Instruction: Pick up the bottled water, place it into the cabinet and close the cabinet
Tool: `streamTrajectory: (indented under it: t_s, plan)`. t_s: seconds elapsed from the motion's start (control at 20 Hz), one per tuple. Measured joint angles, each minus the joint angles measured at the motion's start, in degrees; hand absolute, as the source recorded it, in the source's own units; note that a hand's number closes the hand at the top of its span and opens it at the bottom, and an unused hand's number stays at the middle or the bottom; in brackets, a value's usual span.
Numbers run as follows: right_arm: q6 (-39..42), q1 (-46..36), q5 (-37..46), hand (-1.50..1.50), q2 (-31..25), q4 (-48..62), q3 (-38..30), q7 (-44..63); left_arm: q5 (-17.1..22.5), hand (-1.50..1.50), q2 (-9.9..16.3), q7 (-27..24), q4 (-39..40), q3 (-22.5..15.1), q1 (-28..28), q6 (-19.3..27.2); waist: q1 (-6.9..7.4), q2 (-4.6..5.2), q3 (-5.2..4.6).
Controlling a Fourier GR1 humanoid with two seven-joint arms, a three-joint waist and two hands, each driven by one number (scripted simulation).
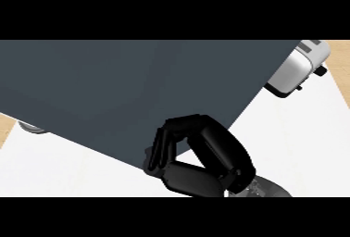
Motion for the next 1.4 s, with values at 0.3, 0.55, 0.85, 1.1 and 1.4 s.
streamTrajectory:
  t_s: [0.3, 0.55, 0.85, 1.1, 1.4]
  plan:
    - [4.47, -9.57, -7.0, 1.5, -0.08, 10.87, -10.5, -1.35, 3.33, -1.5, -1.17, 0.82, -0.33, 4.48, 2.76, -4.24, -0.11, -0.02, -0.05]
    - [9.89, -13.97, -9.31, 1.5, -0.83, 19.36, -15.14, -3.78, 4.86, -1.5, -3.13, 1.78, 0.08, 7.74, 4.29, -7.56, -0.41, -0.36, 0.02]
    - [17.61, -16.82, -11.45, 1.5, -1.73, 25.34, -16.64, -5.76, 6.15, -1.5, -4.19, 3.36, 1.94, 9.9, 3.5, -10.22, -0.88, -1.26, 0.4]
    - [20.63, -18.58, -12.23, 1.5, -1.98, 27.84, -17.02, -5.28, 8.72, -1.5, -3.36, 5.29, 1.99, 12.17, 3.02, -11.21, -1.21, -1.56, 0.79]
    - [22.12, -19.51, -13.57, 1.5, -1.61, 29.75, -17.29, -6.36, 10.62, -1.5, -3.26, 7.37, 0.74, 12.95, 3.53, -11.99, -1.08, -1.84, 1.35]
